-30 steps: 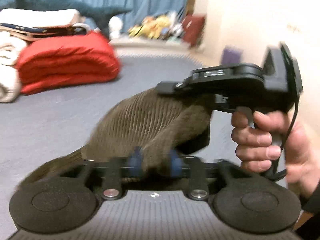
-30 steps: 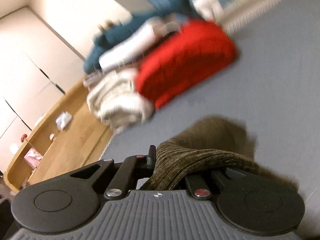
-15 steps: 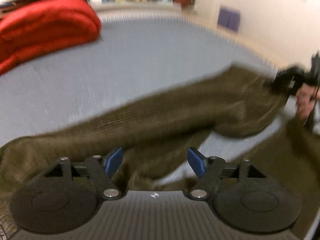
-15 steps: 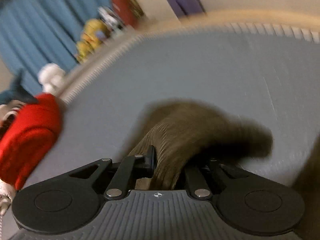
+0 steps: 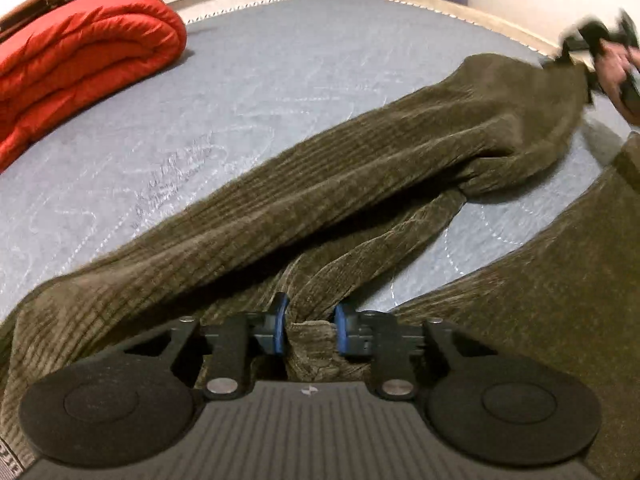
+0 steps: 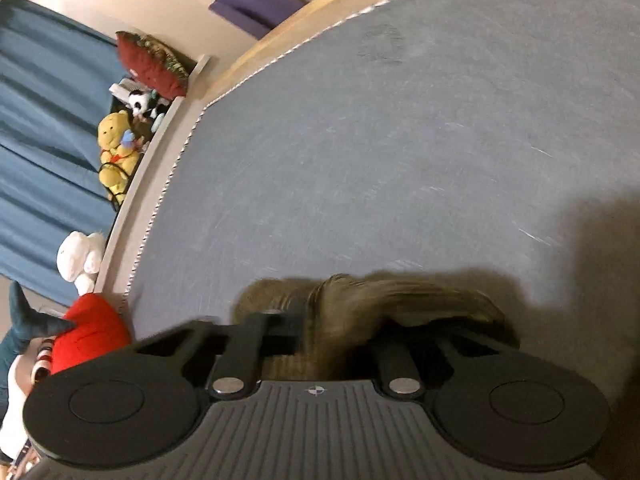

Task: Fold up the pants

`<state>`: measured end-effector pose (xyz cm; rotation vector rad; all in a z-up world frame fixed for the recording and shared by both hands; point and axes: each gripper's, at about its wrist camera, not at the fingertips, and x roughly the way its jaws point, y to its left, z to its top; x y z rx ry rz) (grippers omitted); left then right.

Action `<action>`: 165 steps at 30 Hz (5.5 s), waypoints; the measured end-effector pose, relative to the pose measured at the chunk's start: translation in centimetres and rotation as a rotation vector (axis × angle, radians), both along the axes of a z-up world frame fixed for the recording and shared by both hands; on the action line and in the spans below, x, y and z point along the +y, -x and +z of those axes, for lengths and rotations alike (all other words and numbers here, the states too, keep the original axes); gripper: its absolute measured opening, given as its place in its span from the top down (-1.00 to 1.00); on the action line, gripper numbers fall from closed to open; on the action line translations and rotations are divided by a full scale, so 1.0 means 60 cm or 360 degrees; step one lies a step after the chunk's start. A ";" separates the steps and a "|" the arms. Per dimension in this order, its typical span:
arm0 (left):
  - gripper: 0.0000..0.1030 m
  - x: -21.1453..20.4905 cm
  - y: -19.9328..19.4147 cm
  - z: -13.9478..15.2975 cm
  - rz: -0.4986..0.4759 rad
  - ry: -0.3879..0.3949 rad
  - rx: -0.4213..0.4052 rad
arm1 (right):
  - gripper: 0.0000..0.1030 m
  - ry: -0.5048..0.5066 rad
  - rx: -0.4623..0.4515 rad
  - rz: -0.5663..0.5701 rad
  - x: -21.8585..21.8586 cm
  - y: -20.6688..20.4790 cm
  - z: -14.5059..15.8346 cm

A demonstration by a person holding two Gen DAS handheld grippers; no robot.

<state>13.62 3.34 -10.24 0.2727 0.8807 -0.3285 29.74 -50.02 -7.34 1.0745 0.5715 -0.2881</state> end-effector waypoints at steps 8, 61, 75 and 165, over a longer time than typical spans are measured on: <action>0.53 0.003 0.016 0.041 -0.0026 0.0090 -0.0053 | 0.94 0.0469 -0.0591 0.0205 0.071 -0.067 0.280; 0.11 0.058 0.050 0.079 -0.0208 0.0326 0.0150 | 0.26 0.0995 0.0436 -0.0039 -0.081 0.011 0.052; 0.12 0.087 0.129 0.147 -0.0007 0.0461 0.0063 | -0.19 0.1179 -0.0314 0.0596 0.232 0.265 0.294; 0.10 0.401 0.172 0.129 0.0991 0.0381 -0.0124 | -0.28 0.0914 -0.0202 0.1700 0.516 0.413 0.259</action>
